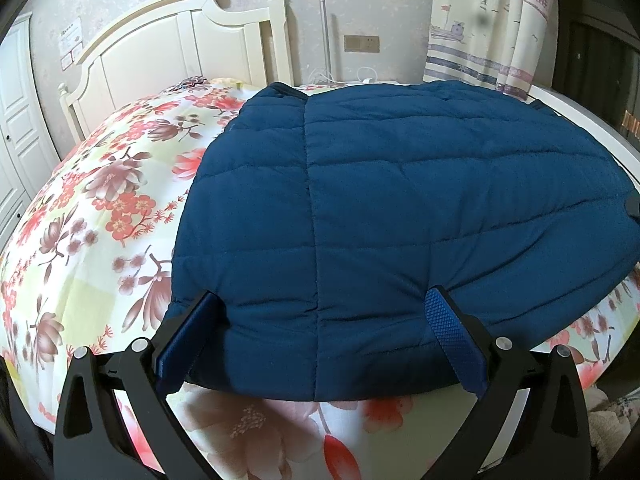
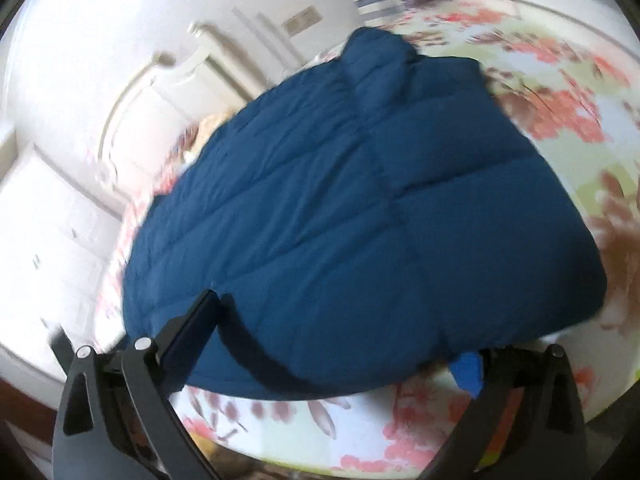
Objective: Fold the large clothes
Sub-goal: 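Grasp the folded jacket edge with the right tool and lift it while the left tool holds the body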
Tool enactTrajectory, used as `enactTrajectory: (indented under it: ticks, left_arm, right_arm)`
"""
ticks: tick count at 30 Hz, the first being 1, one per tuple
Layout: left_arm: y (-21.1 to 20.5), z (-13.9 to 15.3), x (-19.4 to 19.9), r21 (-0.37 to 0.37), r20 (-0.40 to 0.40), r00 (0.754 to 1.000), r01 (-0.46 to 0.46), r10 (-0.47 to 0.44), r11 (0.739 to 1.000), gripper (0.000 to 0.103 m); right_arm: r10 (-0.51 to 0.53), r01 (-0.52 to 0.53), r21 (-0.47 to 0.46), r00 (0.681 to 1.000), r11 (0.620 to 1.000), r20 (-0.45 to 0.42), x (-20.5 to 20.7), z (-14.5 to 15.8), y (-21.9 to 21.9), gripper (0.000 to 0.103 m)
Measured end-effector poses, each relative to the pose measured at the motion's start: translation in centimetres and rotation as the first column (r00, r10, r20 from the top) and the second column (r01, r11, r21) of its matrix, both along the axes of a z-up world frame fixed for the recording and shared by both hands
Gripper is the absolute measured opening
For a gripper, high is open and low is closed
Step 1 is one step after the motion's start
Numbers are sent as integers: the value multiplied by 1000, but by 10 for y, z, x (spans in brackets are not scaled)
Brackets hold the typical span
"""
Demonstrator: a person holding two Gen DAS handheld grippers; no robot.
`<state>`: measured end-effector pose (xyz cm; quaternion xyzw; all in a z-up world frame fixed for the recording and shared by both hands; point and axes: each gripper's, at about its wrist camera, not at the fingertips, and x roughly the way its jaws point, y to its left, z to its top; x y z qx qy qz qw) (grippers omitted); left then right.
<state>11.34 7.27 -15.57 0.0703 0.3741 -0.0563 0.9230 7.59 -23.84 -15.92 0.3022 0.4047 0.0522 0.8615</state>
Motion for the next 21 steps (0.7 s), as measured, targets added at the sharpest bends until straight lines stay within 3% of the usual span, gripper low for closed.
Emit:
enactTrajectory:
  ticks: [2, 3, 4, 6, 8, 10, 11, 13, 16, 18, 19, 21]
  left_arm:
    - [0, 0, 0, -5, -1, 1000, 2, -2, 1000, 99]
    - [-1, -1, 0, -5, 1, 1000, 1, -1, 1000, 99]
    - [0, -1, 1, -4, 1, 1000, 1, -1, 1000, 99]
    - [-1, -1, 1, -2, 2, 1000, 0, 0, 1000, 99]
    - [-2, -2, 0, 0, 6, 1000, -3, 3, 1000, 99]
    - [-2, -2, 0, 0, 7, 1000, -5, 5, 1000, 99]
    - [-1, -2, 1, 1, 5, 1000, -5, 5, 1000, 99]
    - [-2, -2, 0, 1, 5, 1000, -4, 4, 1000, 99]
    - [-2, -2, 0, 0, 3, 1000, 1, -1, 1000, 99]
    - [-4, -1, 1, 6, 5, 1000, 1, -1, 1000, 99]
    - [-4, -1, 1, 2, 8, 1000, -2, 2, 1000, 99]
    - [-4, 1, 1, -5, 12, 1000, -9, 9, 1000, 99]
  right_arm:
    - [-31, 28, 126, 999, 992, 21, -7, -5, -17, 92]
    - [-94, 91, 179, 996, 980, 10, -11, -10, -32, 73]
    - [-164, 157, 263, 986, 952, 4, -15, -17, -47, 62]
    - [-221, 210, 320, 975, 924, -2, -16, -20, -54, 60]
    - [-198, 191, 244, 980, 951, 5, -6, -14, -39, 70]
    - [-106, 101, 156, 994, 983, 25, 6, -9, -12, 79]
    - [-93, 88, 117, 995, 989, 31, 8, -6, -6, 80]
    - [-144, 137, 168, 989, 976, 34, 8, -7, -14, 72]
    - [-332, 303, 346, 943, 888, 27, 3, -18, -42, 61]
    - [-323, 300, 291, 946, 909, 35, 13, -14, -32, 67]
    - [-299, 277, 264, 953, 924, 46, 19, -13, -26, 64]
    - [-297, 259, 303, 951, 917, 86, 19, -18, -26, 49]
